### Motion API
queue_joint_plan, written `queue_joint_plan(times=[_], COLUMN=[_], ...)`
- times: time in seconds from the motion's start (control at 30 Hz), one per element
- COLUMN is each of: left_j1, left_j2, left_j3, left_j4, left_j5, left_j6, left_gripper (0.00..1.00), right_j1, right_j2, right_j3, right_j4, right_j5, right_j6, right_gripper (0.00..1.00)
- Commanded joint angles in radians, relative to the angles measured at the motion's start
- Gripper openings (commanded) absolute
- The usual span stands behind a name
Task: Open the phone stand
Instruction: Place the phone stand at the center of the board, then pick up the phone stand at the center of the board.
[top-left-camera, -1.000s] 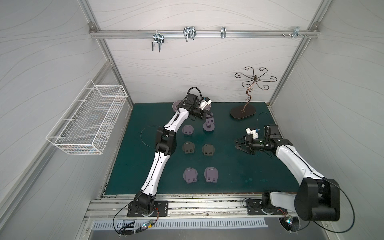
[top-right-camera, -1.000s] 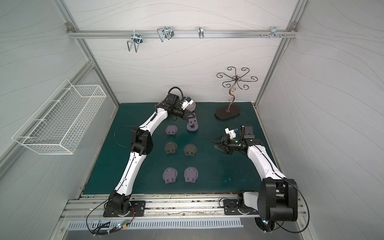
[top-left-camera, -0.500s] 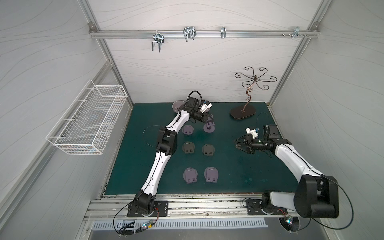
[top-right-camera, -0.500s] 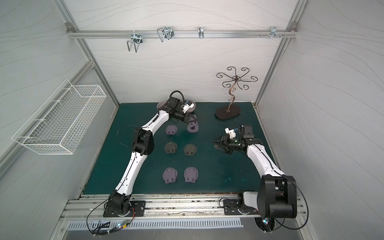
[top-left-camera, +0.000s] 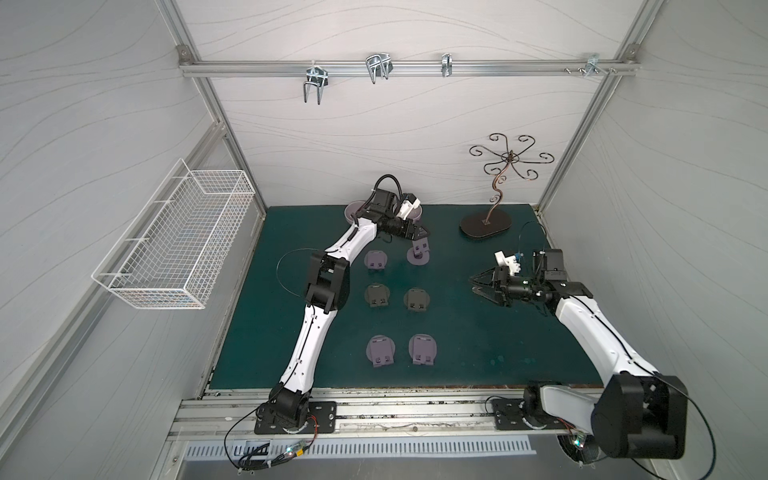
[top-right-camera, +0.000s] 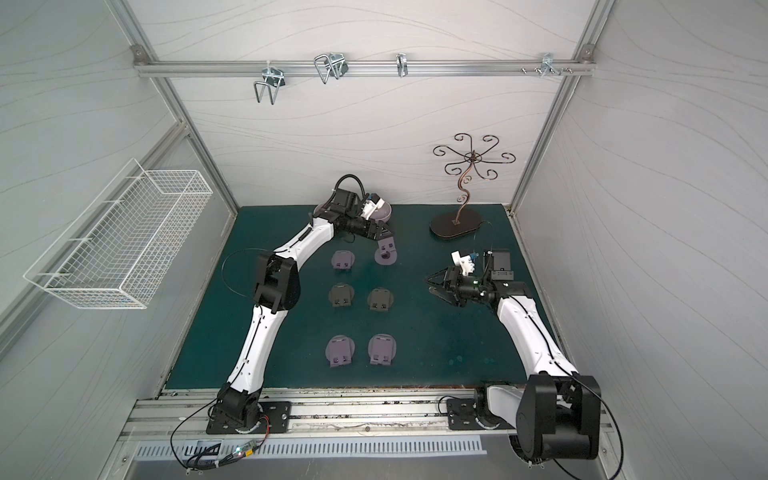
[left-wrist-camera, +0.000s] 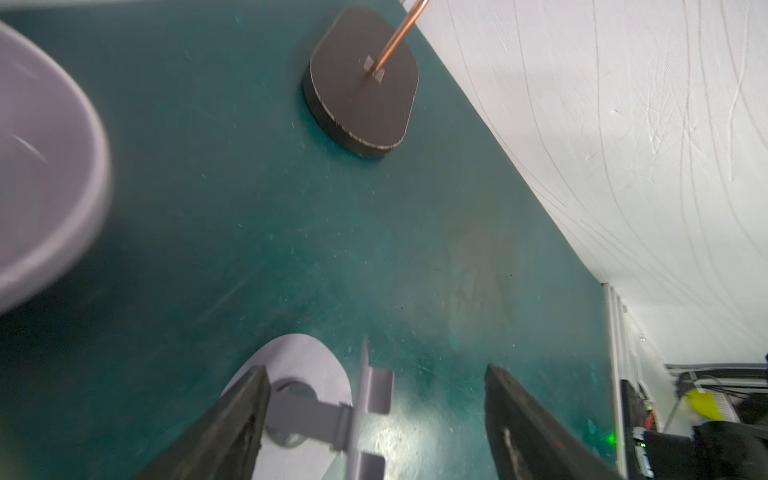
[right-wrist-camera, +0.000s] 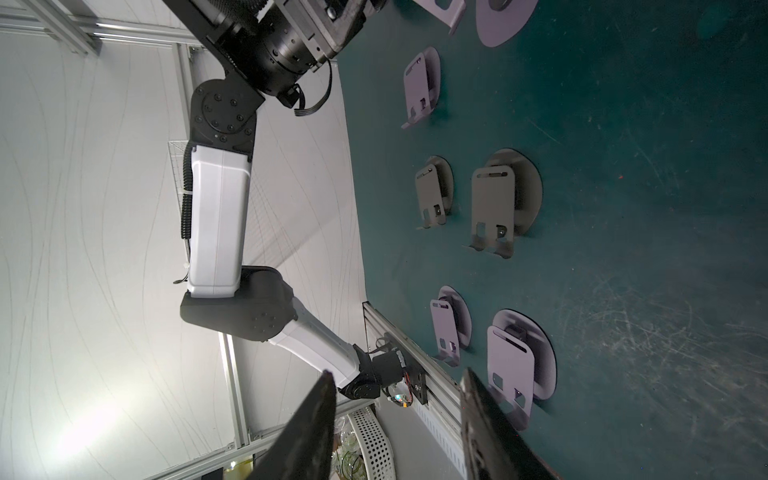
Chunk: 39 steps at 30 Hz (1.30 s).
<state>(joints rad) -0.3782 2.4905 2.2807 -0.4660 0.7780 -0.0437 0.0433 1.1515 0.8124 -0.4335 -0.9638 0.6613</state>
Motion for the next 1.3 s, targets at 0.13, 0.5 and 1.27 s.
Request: queue_joint_plan(times=[0.13,0.5,1.27], left_j1=[0.052,0.093,0.159], left_j2=[-0.181,-0.526,-0.813], left_j3=[-0.165,-0.687,-1.123], left_j4=[0.125,0.247,0.259], left_j5=[-0.174,-0.545,-0.384], left_j6=[-0.108,-0.321,-0.399], left_gripper=[0.86,0.78,0.78], right_j1=[-0.006,-0.022,0.196], right_j2=[-0.066,-0.109,-0.087], right_j3=[0.004,0.033,0.125], right_j4=[0.022,-0.019,-0.158], right_j5=[-0.028,-0.034,0.336], right_j6=[0.007,-0.006,-0.184], right_gripper=[0.50,0.50,0.52])
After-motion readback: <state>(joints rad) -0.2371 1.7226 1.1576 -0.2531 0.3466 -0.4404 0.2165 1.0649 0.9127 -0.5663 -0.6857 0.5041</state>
